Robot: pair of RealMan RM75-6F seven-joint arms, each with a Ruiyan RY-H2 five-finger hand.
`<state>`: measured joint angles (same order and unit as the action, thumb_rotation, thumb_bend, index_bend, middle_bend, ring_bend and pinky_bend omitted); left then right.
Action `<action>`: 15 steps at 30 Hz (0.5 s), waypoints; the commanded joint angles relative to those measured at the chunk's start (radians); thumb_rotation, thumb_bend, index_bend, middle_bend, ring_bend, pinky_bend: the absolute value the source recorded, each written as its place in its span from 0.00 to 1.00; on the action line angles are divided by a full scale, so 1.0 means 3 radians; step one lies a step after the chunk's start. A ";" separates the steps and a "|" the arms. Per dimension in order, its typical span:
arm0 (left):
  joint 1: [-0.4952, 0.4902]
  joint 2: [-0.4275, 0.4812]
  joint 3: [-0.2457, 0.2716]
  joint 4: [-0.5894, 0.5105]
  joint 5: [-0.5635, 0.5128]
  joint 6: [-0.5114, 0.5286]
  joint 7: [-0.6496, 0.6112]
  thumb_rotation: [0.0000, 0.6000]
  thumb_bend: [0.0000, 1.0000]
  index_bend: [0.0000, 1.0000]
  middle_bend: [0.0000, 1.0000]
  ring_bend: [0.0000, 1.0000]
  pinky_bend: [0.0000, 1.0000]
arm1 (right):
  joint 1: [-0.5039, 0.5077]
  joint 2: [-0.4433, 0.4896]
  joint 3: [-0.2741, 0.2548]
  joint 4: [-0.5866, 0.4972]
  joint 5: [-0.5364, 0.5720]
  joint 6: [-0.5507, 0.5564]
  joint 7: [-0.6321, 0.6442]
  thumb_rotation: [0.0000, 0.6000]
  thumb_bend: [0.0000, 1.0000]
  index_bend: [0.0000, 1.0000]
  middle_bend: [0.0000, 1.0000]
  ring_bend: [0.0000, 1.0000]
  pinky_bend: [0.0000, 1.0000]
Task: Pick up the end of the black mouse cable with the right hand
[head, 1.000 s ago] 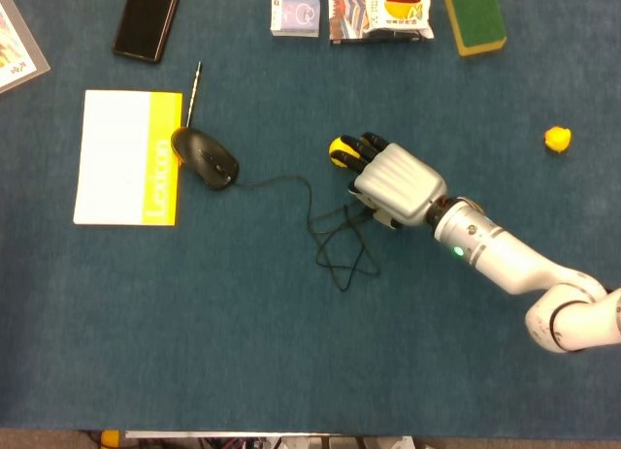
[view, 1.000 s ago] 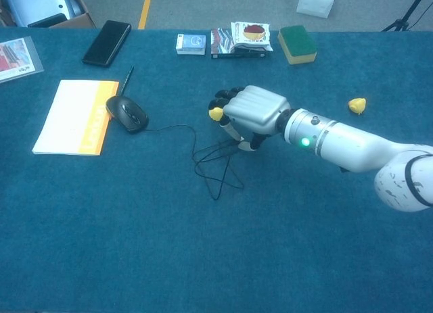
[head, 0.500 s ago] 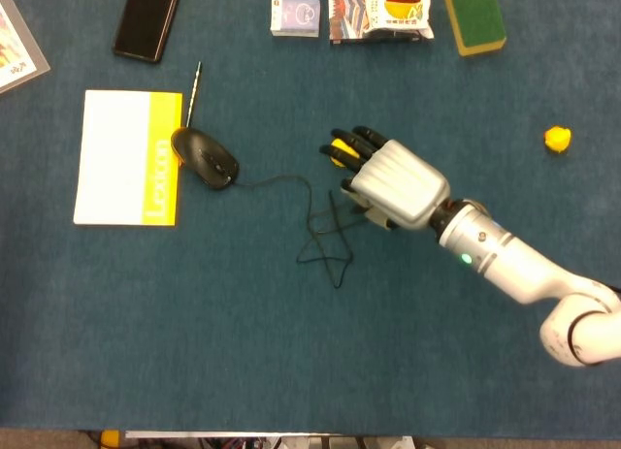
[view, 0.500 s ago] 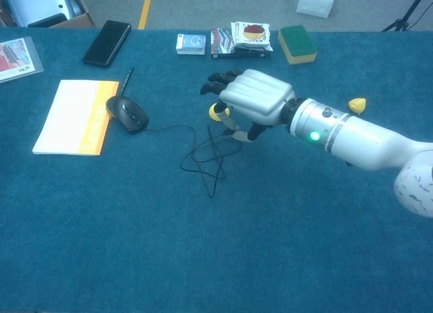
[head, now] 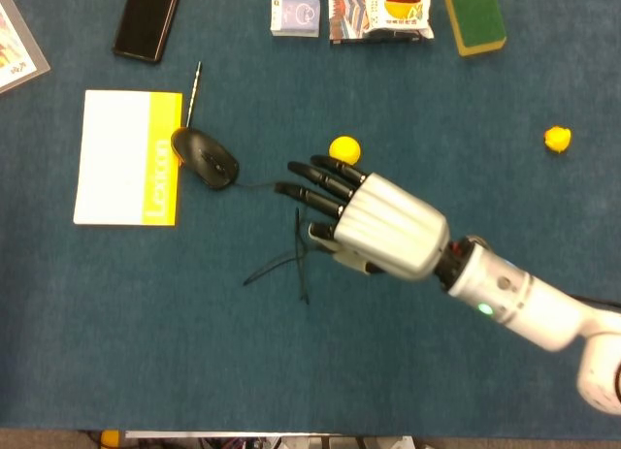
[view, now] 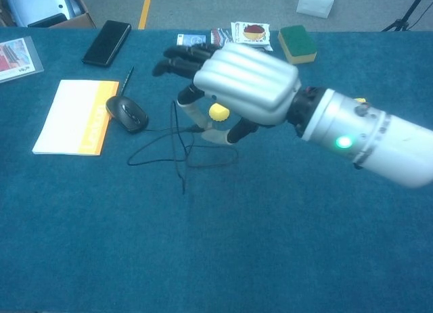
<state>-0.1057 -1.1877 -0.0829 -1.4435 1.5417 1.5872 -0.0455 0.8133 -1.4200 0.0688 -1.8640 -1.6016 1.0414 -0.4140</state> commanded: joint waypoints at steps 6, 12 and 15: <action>-0.0025 -0.0027 -0.0011 0.0031 -0.0060 -0.0078 0.0014 1.00 0.23 0.49 0.34 0.20 0.35 | -0.0175 0.0333 -0.0023 -0.0435 -0.0391 0.0339 -0.0007 1.00 0.27 0.63 0.14 0.00 0.14; -0.0029 -0.0041 -0.0012 0.0034 -0.0101 -0.0115 0.0060 1.00 0.23 0.49 0.34 0.20 0.35 | -0.0258 0.0500 -0.0019 -0.0579 -0.0578 0.0469 0.0031 1.00 0.27 0.63 0.14 0.00 0.14; -0.0024 -0.0046 -0.0005 0.0027 -0.0094 -0.0109 0.0081 1.00 0.23 0.49 0.34 0.20 0.35 | -0.0297 0.0541 -0.0036 -0.0595 -0.0660 0.0508 0.0066 1.00 0.27 0.63 0.14 0.00 0.14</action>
<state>-0.1133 -1.2012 -0.0848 -1.4349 1.5130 1.5543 -0.0220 0.7292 -1.2623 0.0601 -2.0397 -1.7933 1.1893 -0.3985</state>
